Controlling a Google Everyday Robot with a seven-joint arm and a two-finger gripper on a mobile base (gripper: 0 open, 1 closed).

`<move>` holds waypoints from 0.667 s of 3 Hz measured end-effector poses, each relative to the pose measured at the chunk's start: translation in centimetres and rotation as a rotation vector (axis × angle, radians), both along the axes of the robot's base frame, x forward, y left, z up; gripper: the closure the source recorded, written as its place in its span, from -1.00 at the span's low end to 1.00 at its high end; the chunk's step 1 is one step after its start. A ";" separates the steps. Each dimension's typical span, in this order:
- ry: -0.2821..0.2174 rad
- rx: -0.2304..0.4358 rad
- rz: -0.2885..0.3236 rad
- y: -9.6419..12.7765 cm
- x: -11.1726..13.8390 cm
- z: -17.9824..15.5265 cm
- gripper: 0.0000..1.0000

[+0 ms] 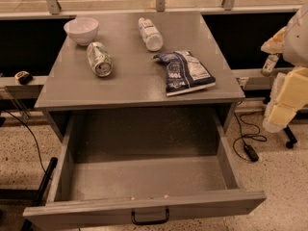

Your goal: Close top drawer

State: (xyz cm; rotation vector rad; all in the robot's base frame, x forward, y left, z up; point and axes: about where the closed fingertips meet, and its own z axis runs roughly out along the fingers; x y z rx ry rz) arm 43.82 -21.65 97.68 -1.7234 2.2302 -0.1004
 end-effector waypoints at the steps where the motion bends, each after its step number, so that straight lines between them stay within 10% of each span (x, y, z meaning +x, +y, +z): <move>1: 0.000 0.000 0.000 0.0 0.0 0.0 -1.00; 2: 0.018 -0.006 0.039 0.8 0.1 -3.6 -1.00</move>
Offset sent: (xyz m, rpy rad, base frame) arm 0.0065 0.0351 -0.1673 -0.0278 0.0990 0.1777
